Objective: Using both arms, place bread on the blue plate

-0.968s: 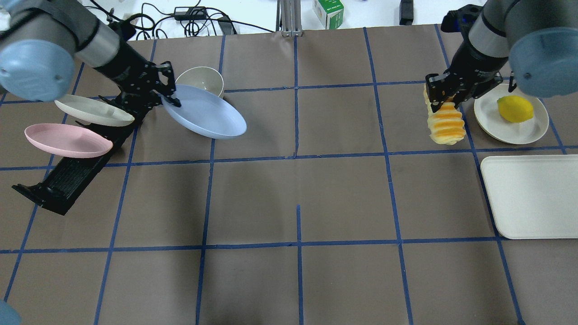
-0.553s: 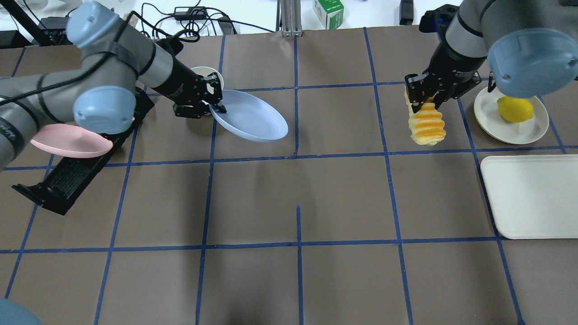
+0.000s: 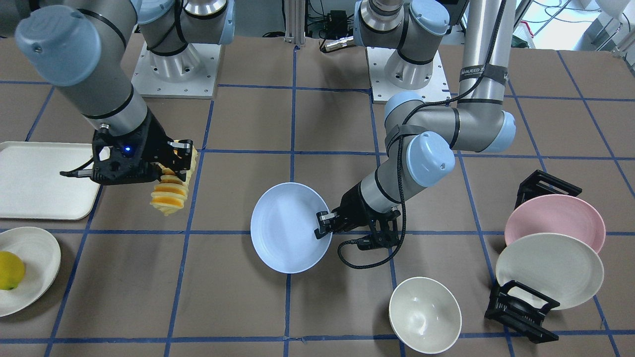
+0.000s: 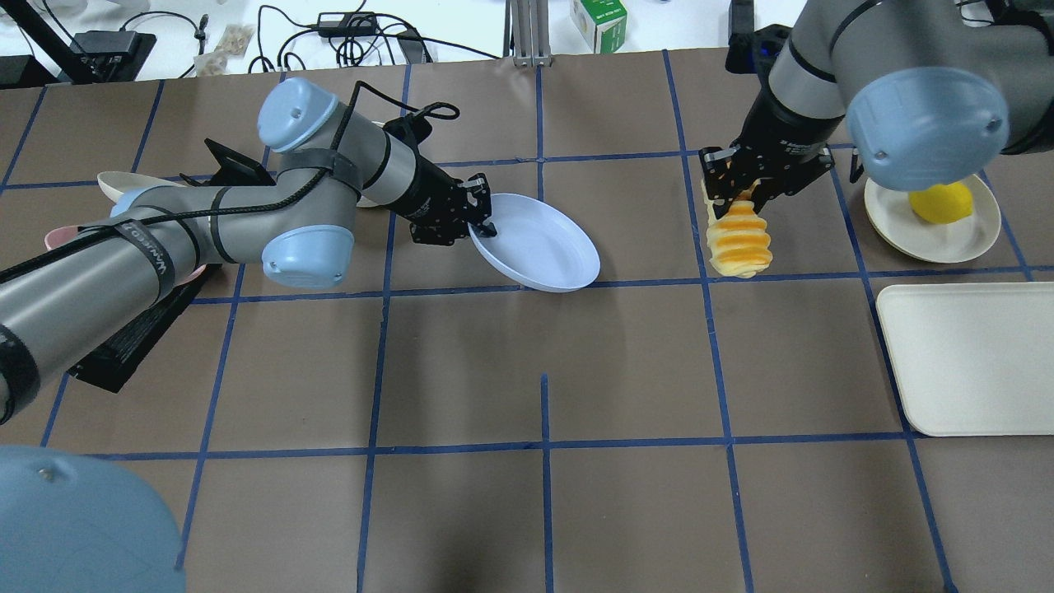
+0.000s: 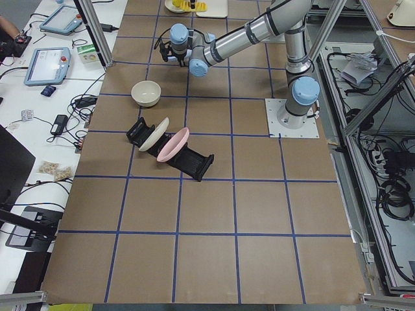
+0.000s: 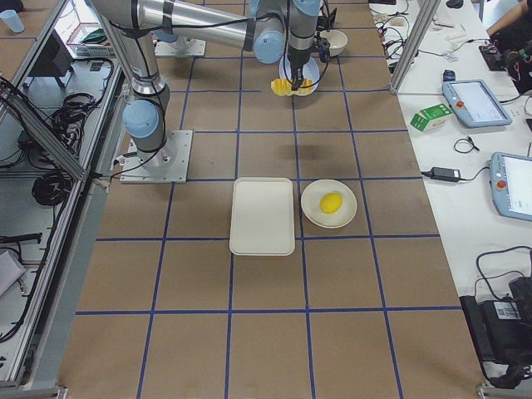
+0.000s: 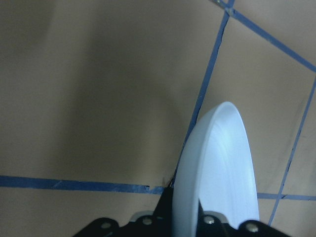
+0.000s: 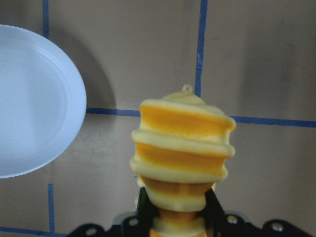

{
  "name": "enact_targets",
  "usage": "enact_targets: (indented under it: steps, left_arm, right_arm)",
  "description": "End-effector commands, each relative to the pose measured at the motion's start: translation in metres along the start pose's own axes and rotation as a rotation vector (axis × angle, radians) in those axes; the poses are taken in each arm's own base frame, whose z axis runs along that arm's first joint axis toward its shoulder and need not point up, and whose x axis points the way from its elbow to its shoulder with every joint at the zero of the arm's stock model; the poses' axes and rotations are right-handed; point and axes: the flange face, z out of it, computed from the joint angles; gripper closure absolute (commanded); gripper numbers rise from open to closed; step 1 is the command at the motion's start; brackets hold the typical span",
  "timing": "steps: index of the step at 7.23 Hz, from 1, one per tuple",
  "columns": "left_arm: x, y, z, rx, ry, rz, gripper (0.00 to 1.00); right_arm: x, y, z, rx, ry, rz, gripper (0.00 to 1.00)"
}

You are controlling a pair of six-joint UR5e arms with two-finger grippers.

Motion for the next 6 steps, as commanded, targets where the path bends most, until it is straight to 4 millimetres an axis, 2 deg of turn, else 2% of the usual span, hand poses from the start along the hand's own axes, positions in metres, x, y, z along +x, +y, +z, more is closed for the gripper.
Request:
enact_targets:
  steps: [1, 2, 3, 4, 5, 6]
  left_arm:
    - [-0.005, -0.003, 0.025, -0.01, -0.002, 0.006, 1.0]
    - [-0.008, -0.004, 0.031, -0.014, -0.004, 0.001, 1.0]
    - [-0.01, -0.004, 0.034, -0.022, -0.004, -0.004, 0.8]
    - [-0.011, -0.004, 0.037, -0.028, -0.005, -0.025, 0.79]
    - [-0.012, -0.005, 0.038, -0.028, -0.009, -0.073, 0.7]
    - [-0.011, -0.006, 0.036, -0.016, -0.019, -0.066, 0.34]
  right_arm:
    - [-0.039, -0.007, 0.032, -0.049, -0.044, 0.047, 0.58]
    - [-0.047, -0.012, 0.035, -0.017, -0.048, 0.064, 0.58]
    - [-0.048, -0.014, 0.047, -0.037, -0.048, 0.071, 0.58]
    - [-0.059, -0.02, 0.05, -0.019, -0.05, 0.083, 0.58]
    - [-0.079, -0.029, 0.067, 0.007, -0.102, 0.083, 0.58]
    - [-0.086, -0.04, 0.09, 0.015, -0.11, 0.09, 0.58]
